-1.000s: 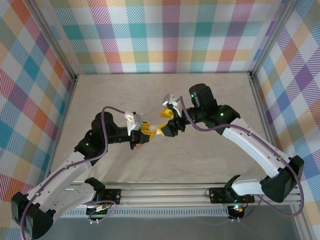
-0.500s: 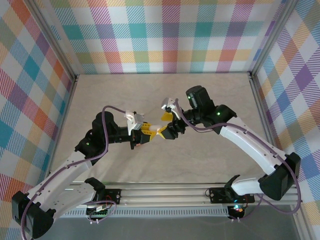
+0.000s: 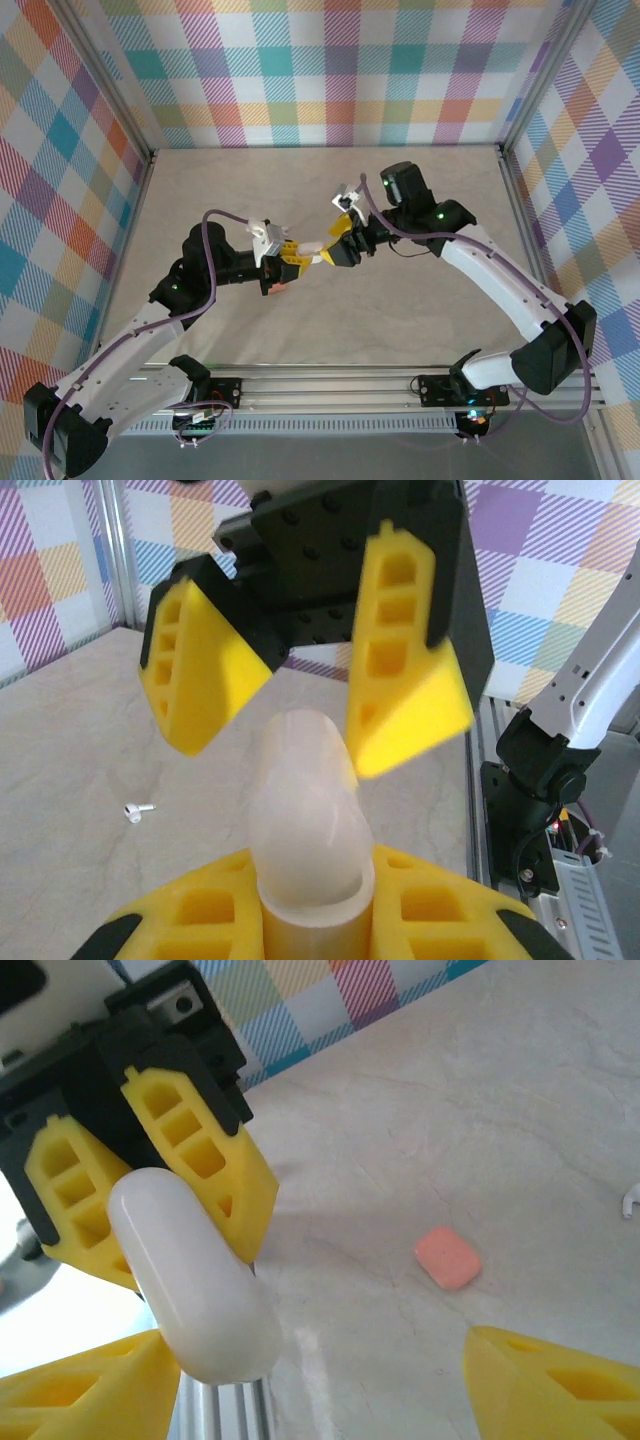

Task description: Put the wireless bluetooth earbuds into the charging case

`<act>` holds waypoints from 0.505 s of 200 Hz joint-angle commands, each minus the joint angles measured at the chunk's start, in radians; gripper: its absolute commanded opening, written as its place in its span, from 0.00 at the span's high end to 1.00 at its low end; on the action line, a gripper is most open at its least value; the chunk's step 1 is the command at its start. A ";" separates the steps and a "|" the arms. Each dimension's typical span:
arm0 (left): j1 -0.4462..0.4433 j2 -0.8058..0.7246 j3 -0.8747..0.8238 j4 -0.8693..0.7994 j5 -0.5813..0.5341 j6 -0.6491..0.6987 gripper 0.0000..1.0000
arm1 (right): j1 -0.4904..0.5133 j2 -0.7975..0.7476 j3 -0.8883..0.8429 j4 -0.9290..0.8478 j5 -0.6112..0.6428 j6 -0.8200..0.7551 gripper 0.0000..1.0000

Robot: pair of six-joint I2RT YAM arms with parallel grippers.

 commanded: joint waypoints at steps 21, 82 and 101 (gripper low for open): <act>-0.014 -0.007 0.026 0.027 0.132 0.005 1.00 | -0.040 0.044 0.049 0.077 0.003 0.057 0.27; -0.013 0.008 0.032 -0.006 0.058 -0.002 1.00 | -0.042 0.058 0.061 0.072 -0.015 0.114 0.27; -0.009 0.019 0.025 -0.014 0.003 -0.026 1.00 | -0.046 0.037 0.047 0.083 -0.017 0.125 0.27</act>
